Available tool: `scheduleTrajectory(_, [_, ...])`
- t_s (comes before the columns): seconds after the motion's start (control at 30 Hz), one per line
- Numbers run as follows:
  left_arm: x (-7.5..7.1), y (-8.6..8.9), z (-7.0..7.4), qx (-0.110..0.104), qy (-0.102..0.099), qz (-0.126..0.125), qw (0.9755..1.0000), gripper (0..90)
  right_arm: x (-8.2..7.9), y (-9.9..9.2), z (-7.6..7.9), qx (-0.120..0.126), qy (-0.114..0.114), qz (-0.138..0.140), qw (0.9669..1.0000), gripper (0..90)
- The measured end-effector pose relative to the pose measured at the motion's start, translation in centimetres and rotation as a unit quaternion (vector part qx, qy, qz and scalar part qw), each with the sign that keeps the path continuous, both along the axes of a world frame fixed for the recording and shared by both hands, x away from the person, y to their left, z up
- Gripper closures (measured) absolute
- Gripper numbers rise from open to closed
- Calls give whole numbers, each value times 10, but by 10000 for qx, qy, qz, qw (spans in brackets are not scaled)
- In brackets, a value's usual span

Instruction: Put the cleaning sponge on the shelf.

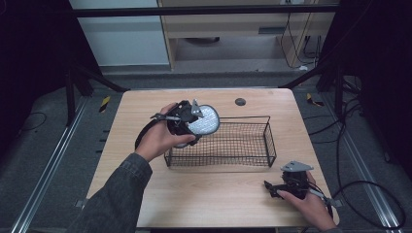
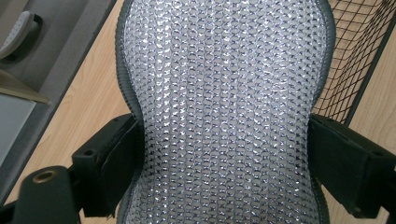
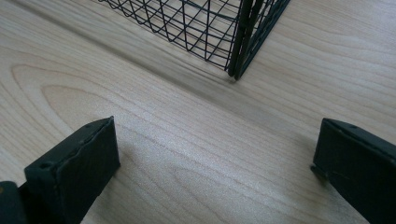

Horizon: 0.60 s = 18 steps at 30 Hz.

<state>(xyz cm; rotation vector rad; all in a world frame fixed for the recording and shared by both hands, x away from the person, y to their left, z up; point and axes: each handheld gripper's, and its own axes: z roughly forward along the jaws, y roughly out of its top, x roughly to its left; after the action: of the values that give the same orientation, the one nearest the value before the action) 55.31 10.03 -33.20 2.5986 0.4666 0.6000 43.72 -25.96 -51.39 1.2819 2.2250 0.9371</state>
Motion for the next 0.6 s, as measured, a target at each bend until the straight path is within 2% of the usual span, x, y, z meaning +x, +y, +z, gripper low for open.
scheduleTrajectory(0.27, [0, -3, -4, 78, -54, -71, 9999, 129, 0, 0, 0, 9, 8, -5, 10000, 4])
scheduleTrajectory(0.6, [-2, -7, -12, 354, -129, -253, 9990, 129, 0, 0, 0, 12, 7, -7, 10000, 4])
